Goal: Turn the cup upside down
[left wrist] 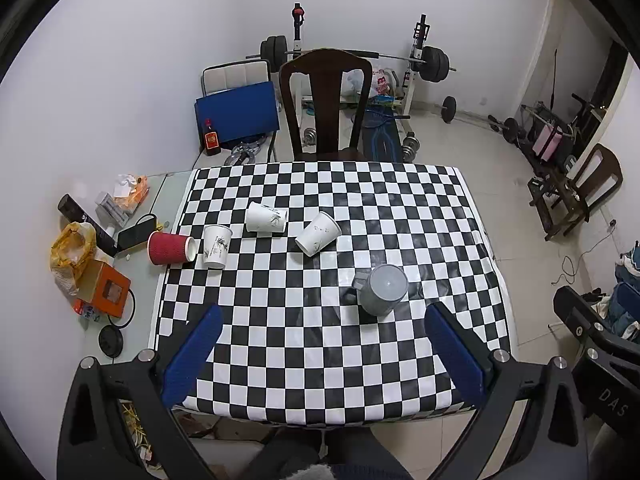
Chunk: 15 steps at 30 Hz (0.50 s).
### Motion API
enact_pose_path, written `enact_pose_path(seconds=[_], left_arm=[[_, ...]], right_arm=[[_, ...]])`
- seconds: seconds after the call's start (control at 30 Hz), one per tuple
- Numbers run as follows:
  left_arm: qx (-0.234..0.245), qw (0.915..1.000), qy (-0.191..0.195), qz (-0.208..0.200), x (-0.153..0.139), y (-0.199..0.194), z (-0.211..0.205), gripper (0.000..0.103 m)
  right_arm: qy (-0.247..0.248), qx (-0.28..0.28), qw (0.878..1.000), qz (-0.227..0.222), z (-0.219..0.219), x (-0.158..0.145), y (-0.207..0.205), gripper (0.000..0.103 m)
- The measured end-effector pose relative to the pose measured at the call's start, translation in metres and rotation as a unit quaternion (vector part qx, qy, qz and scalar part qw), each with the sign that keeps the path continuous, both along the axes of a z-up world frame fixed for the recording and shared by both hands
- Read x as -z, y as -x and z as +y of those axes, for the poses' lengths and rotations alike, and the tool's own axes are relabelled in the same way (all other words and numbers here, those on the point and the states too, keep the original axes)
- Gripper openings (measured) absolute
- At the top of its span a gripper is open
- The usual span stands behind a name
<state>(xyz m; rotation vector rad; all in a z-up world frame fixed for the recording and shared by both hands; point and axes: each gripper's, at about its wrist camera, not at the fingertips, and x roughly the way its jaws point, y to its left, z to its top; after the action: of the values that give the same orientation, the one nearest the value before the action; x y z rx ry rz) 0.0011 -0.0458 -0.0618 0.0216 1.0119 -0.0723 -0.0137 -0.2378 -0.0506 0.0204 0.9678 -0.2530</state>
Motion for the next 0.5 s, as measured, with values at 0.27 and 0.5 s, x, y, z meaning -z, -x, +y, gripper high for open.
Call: enact_pose_path(seconds=[0.27,0.5], left_arm=[[-0.008,0.9999,-0.008,-0.004,-0.0054,0.0062,0.0006,0.103],[-0.013,0.9999,-0.007,0.002,-0.0087,0.0098,0.0017,0.103]], right_arm=[[0.000,-0.001,1.000,0.001,0.0006,-0.0063,0.0047,0.103],[0.001,0.001,1.000,0.003,0.0015,-0.0075,0.0045,0.103]])
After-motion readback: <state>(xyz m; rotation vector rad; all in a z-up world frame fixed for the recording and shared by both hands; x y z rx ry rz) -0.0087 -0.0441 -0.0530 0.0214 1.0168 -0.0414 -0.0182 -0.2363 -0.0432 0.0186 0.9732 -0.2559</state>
